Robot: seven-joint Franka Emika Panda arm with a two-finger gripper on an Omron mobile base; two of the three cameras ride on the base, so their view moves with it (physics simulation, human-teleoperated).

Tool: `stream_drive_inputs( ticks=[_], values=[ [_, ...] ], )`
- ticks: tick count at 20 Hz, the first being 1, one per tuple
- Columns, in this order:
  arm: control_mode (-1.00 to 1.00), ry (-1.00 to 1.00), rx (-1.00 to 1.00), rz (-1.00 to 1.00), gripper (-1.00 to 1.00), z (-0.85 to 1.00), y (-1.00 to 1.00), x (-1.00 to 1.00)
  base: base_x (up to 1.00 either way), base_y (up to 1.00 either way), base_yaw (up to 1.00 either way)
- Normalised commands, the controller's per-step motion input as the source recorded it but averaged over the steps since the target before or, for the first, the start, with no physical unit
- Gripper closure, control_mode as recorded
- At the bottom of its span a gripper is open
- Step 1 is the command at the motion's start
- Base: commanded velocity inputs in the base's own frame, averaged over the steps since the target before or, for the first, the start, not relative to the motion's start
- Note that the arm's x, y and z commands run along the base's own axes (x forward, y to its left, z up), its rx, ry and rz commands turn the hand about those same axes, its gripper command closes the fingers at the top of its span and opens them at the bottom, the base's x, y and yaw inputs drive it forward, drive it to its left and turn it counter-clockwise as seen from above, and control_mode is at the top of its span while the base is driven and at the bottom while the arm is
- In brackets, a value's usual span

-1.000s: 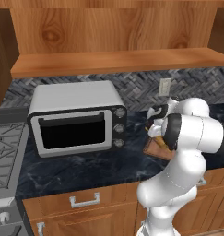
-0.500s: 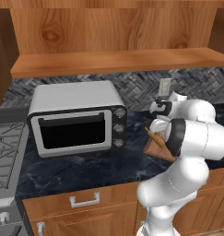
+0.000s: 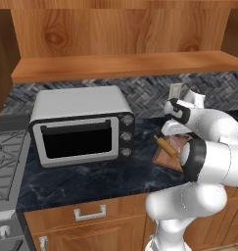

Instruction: Open the cabinet, retrieve the rolling pin, and place it next to the meat on the cutting board to prepare for tenderizing.

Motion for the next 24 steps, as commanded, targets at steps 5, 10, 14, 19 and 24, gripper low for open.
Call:
stream_drive_inputs(
  ticks=[5,10,14,19,24],
  values=[
    [-1.0,-0.01,0.02,-0.02,-1.0,0.43,0.12,-0.36,0.0,0.0,0.0],
    [-1.0,-0.01,0.02,-0.02,-1.0,0.4,0.18,-0.44,0.0,0.0,0.0],
    [-1.0,0.0,0.03,-0.02,-1.0,0.4,0.21,-0.49,0.0,0.0,0.0],
    [-1.0,0.0,0.02,-0.01,-1.0,0.32,0.25,-0.51,0.0,0.0,0.0],
    [-1.0,0.0,0.02,-0.01,-1.0,0.27,0.22,-0.59,0.0,0.0,0.0]
  ],
)
